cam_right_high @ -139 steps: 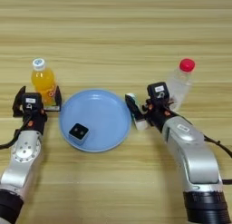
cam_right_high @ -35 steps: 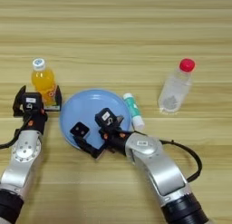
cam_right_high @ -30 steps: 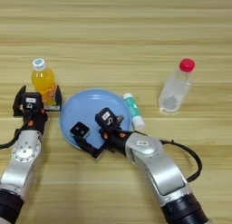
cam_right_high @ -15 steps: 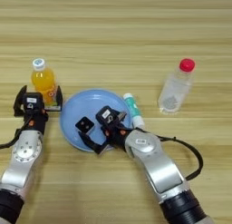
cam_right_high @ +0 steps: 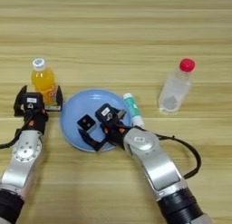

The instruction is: Move the objects on the table

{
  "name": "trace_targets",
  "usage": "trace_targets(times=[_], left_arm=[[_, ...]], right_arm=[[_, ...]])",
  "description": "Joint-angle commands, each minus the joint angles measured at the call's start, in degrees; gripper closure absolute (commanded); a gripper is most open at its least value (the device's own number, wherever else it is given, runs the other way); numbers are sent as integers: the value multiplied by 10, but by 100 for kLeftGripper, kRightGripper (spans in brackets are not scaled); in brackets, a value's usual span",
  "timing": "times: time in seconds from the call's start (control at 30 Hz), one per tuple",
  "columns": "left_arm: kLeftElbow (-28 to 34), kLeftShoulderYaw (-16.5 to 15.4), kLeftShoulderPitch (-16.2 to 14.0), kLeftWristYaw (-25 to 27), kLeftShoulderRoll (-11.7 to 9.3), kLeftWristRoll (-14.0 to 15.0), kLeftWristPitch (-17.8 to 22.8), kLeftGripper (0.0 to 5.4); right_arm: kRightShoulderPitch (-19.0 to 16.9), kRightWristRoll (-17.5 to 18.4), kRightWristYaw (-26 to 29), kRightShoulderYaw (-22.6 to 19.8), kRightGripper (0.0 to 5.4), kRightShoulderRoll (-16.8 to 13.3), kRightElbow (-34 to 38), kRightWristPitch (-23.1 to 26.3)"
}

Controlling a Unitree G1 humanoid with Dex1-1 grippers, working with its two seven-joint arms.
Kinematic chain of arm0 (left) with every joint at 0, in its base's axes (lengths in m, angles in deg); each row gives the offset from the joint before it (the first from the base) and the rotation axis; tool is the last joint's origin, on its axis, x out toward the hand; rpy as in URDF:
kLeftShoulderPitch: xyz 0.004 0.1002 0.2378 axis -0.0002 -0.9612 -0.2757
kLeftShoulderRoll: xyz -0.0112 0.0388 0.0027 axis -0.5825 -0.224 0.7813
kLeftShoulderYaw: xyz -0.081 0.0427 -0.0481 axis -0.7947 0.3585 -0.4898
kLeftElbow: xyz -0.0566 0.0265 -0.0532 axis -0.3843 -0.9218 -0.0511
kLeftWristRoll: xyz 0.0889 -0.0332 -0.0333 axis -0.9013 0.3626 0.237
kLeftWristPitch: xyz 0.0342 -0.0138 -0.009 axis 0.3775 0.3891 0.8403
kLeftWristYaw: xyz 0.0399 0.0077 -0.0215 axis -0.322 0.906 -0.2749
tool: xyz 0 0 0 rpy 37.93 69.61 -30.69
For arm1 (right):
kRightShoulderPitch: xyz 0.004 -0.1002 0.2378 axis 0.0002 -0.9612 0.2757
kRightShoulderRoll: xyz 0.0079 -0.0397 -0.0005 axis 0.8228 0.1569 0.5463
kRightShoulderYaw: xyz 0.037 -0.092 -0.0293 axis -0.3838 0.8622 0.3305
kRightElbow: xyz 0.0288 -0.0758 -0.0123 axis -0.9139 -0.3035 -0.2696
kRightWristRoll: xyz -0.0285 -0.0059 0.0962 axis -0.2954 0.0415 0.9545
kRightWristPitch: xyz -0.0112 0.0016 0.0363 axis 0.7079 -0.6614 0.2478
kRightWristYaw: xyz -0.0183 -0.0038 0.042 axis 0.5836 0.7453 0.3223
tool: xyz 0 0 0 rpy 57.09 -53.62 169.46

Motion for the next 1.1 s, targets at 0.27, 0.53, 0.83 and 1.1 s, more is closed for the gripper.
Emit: trace_targets(times=[0.27, 0.53, 0.83, 1.1], left_arm=[[1, 5, -3, -5, 29, -4, 5, 0], [0, 5, -2, -6, 29, -4, 5, 0], [-1, 5, -2, -5, 29, -3, 5, 0], [-3, 5, 0, -6, 30, -4, 4, 0]], right_arm=[[25, -11, 9, 19, 1, 16, -59, 2], [30, -12, 8, 15, 1, 20, -69, 0], [28, -13, 10, 14, 78, 15, -46, 6], [27, -10, 11, 13, 173, 8, -23, 17]])
